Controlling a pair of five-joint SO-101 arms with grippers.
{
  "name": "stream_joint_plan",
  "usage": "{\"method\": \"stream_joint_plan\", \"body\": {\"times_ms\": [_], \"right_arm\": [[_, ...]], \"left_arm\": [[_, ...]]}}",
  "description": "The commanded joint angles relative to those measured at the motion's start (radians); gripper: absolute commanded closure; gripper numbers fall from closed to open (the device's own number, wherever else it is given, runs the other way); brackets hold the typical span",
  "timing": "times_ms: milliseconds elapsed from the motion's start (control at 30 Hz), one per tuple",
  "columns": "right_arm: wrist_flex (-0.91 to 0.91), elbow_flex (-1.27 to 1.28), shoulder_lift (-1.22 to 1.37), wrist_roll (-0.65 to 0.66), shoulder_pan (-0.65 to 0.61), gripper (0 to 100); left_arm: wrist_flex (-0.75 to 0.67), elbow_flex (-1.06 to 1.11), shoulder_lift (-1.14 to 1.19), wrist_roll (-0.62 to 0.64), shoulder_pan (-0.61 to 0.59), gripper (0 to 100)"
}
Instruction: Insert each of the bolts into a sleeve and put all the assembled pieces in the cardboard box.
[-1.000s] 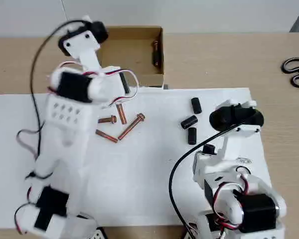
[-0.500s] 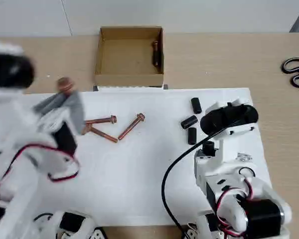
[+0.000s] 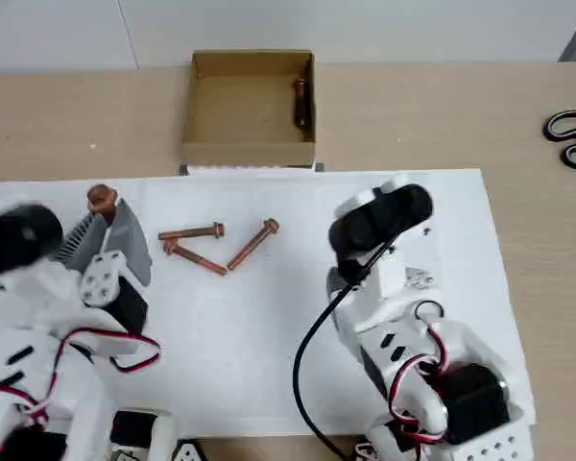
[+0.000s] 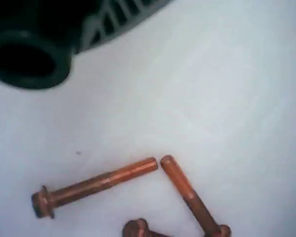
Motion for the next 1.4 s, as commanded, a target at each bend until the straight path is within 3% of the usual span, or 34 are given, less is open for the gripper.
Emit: {"method": "stream_joint_plan", "body": {"times_ms": [0,100,500,733,1367], "right_arm": [[-0.093,0.051,-0.007,0.012,-0.058,99.5],[-0.133,0.098,-0.007,0.012,-0.133,99.5],[-0.252,0.212,-0.007,0.018,-0.294,99.5],[-0.257,0.221,-0.004,0.018,-0.358,99.5],[-0.283,0.236,-0.007,0.014,-0.437,99.5]], "left_arm": [[-0.110,0.182,-0.137,0.009,-0.006,99],[-0.132,0.269,-0.218,0.060,-0.003,99],[-0.160,0.486,-0.362,0.295,0.236,99],[-0.285,0.526,-0.358,0.298,0.310,99],[-0.296,0.578,-0.356,0.301,0.385,99]]}}
